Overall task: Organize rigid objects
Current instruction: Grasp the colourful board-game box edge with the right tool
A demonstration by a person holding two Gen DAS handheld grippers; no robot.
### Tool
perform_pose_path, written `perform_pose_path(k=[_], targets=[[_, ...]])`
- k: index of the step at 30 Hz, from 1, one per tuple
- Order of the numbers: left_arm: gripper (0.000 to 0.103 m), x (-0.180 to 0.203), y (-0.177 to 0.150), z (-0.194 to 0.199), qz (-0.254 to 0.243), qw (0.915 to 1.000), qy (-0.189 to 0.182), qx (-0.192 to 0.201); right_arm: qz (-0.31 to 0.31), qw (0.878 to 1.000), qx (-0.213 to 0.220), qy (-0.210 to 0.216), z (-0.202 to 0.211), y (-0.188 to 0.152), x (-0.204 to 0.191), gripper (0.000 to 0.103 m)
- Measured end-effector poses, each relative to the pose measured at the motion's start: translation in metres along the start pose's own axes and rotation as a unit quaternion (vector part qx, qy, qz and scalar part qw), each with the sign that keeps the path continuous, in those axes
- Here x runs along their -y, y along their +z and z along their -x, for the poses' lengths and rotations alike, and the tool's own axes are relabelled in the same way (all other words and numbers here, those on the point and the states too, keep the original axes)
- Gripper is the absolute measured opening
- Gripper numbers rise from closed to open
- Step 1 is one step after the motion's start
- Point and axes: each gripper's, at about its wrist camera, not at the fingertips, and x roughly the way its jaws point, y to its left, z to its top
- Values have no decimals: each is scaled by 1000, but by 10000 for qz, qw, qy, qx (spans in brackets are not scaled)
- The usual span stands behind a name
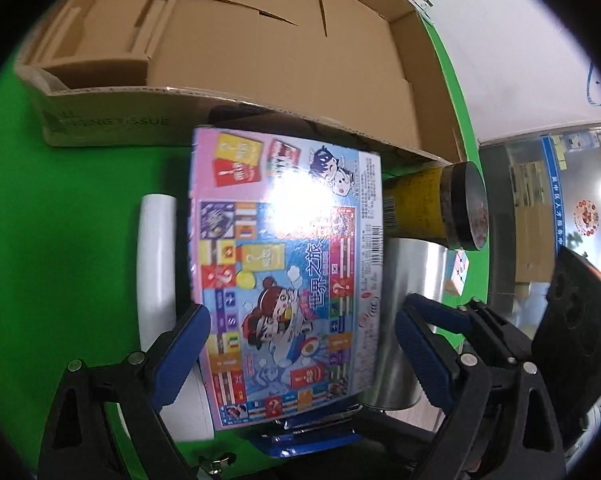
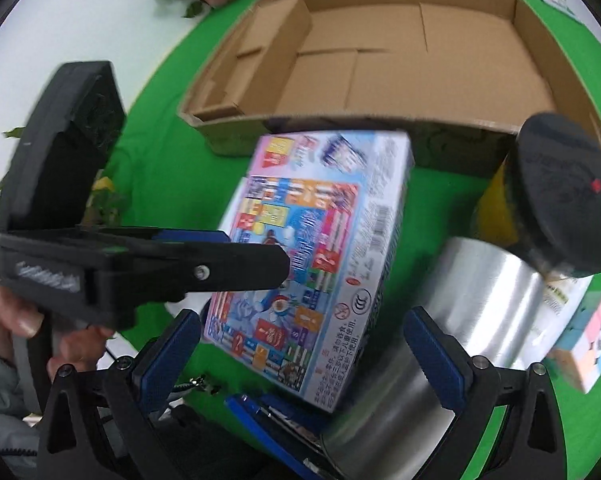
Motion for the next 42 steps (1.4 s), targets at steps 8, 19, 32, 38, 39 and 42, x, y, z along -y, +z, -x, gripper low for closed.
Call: perform_pose_path(k=[8,19,32,38,39,42], targets=[[93,-19,2,1,168,9998,98,76,73,9995,-149,-258,-29,7,-12,101],[93,-21,-6,-13,278,9995,38,-119,323,9970,-47,-697,-24,17,-11,99],[67,-9,-11,3,68,9979,649,5,415,9946,-351,-883,-49,22,-26,98],[67,-4,-17,31,3,9967,783,208,273,9965,-118,-782,-31,28,-29,95],[67,-2,-18,36,-21,9961,848,252,273,9967,-72,-764,-28,30,-30,95],[68,10,-20,53,-54,9944,951,449,315,9968,204,-706,1,32,-29,95]])
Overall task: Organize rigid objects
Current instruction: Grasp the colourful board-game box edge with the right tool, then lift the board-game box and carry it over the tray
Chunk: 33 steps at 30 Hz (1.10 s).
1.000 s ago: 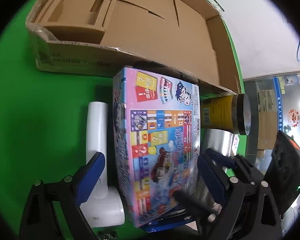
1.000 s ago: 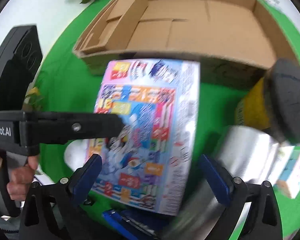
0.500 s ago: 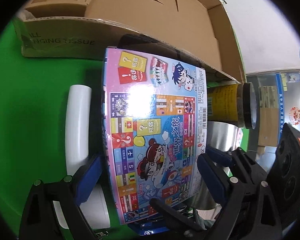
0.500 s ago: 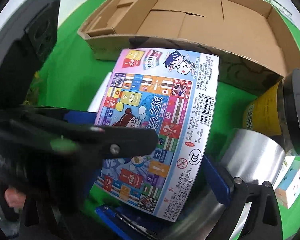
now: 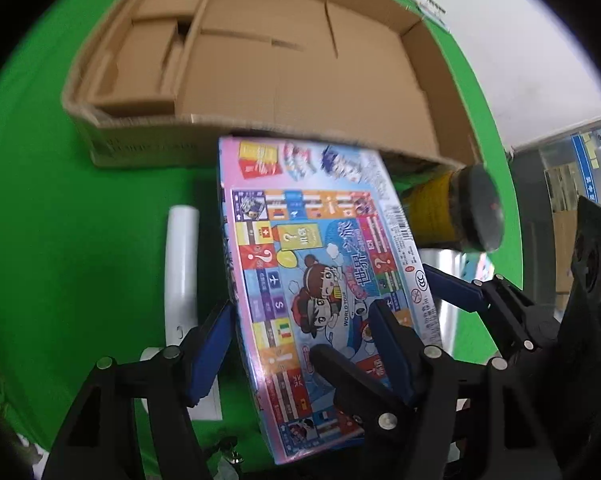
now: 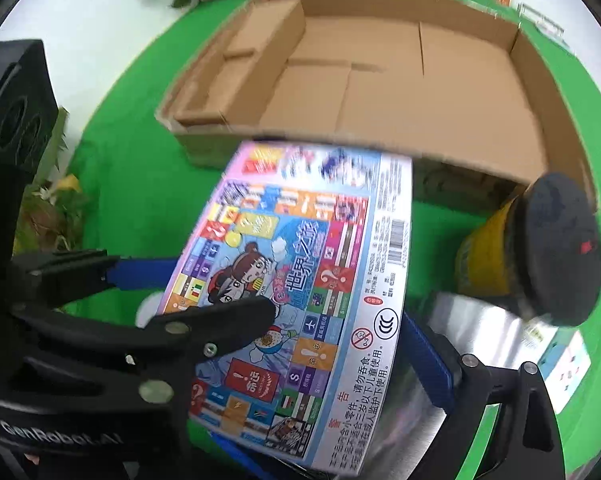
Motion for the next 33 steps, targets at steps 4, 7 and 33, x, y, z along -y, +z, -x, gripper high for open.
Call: perform_pose_path(k=[4,7,33], targets=[[65,18,-1,36,-207,9988,211,380,48,9993,371,21,37,7,-5,95],[64,39,-1,66,-517,9946,479,756,211,9973,701,-91,70,8,-10,94],[64,139,25,134,-837,9664,697,2327,163,9704,2397,-244,225,31,21,94]])
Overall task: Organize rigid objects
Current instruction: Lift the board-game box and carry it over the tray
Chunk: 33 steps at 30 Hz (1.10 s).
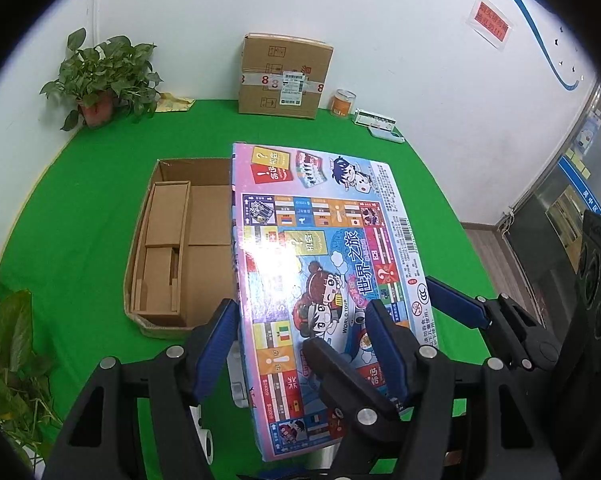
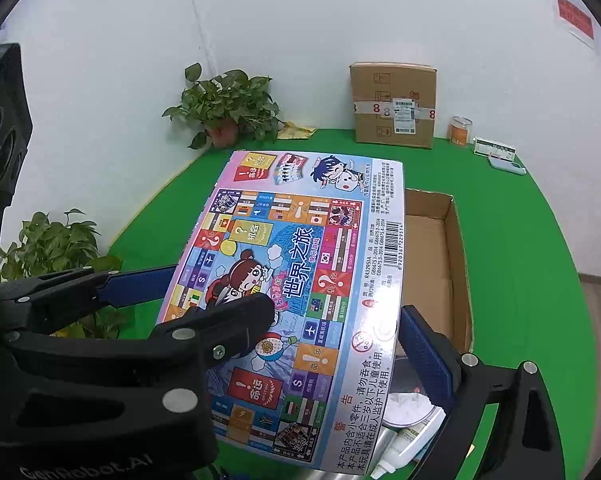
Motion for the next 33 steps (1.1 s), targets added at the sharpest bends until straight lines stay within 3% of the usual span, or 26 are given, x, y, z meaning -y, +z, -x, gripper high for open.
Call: perform_pose_path(k=[10,18,33], targets=[[64,-17,20,-24,32,9998,147,-155,-104,9998,-190,17,-49,22,-5,94],[64,-59,36,-51,226,9989,125,-383,-23,9988,-488,40,-109,47,-21,94],[64,-118,53,-155,572,9909,-331,-1173,68,9865,-1611,-300,-263,69,-19,94]])
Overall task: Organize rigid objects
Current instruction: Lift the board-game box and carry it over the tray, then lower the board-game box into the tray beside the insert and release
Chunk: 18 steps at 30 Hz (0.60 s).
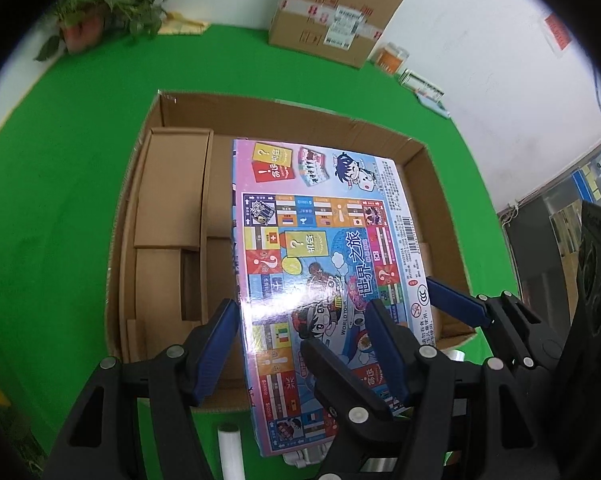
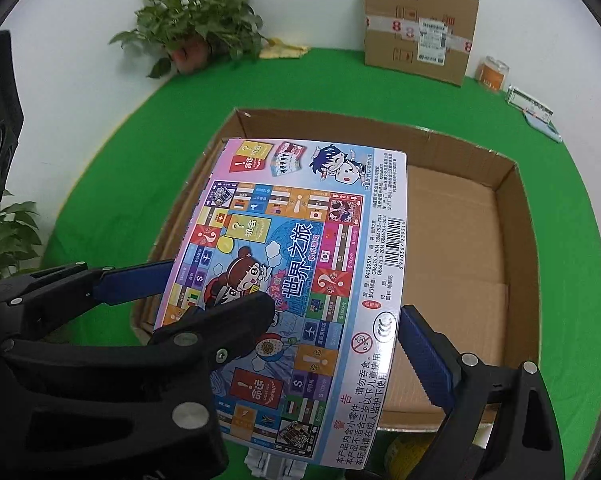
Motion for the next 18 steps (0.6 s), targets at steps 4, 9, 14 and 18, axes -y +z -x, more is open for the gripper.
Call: perform_pose_path(k=[4,9,14,18], targets=[[64,-11,4,-19,78,9998,-20,-190,-16,9994,-333,104,-40,8,6,95],[64,-21,4,-39,162,9984,16,-542,-379,9949,-860,356,-85,9,19,94],[64,-27,-5,-23,186,9986,11,-487,-543,9902,-1258,271,-110,1,24,93],[64,-37,-23,-2,175,9990,30,-421,-547,9845,-1546,627,-129,-7,18,67]])
